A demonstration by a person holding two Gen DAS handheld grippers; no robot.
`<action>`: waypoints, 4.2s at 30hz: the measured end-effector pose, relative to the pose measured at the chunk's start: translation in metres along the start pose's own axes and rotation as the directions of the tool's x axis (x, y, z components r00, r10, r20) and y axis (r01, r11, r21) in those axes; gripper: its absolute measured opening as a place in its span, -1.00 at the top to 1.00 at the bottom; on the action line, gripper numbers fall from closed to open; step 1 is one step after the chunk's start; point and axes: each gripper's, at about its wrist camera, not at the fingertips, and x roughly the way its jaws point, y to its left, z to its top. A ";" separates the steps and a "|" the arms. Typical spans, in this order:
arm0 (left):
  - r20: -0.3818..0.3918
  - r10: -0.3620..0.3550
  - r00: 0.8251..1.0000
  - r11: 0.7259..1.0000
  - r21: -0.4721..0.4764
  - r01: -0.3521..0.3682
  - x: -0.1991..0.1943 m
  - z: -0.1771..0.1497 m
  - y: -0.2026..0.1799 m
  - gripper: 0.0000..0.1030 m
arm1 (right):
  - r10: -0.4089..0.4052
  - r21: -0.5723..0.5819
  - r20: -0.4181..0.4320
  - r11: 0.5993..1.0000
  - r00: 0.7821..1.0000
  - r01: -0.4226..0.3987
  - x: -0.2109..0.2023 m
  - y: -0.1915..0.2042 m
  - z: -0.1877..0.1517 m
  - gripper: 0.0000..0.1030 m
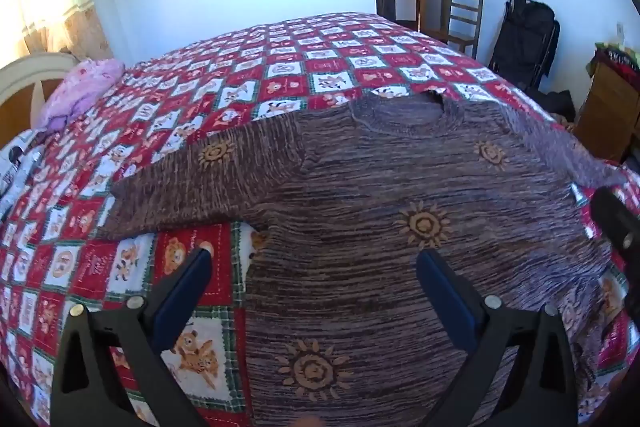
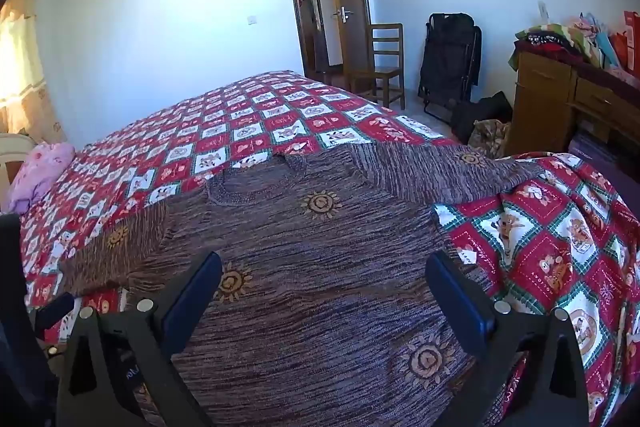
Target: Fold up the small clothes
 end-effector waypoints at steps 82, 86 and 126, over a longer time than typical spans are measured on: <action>0.015 -0.042 0.999 0.999 -0.023 0.042 -0.006 -0.008 -0.006 -1.00 | -0.022 -0.005 -0.020 1.000 1.000 0.021 0.002 -0.011 -0.012 -0.98; 0.013 -0.044 0.999 0.999 -0.024 0.045 -0.005 -0.008 -0.005 -1.00 | -0.021 -0.005 -0.021 1.000 1.000 0.021 0.003 -0.011 -0.013 -0.98; -0.128 -0.102 0.987 0.995 0.012 0.104 0.060 0.004 -0.026 -1.00 | -0.224 0.308 -0.293 0.898 0.930 0.313 0.190 -0.349 0.103 0.17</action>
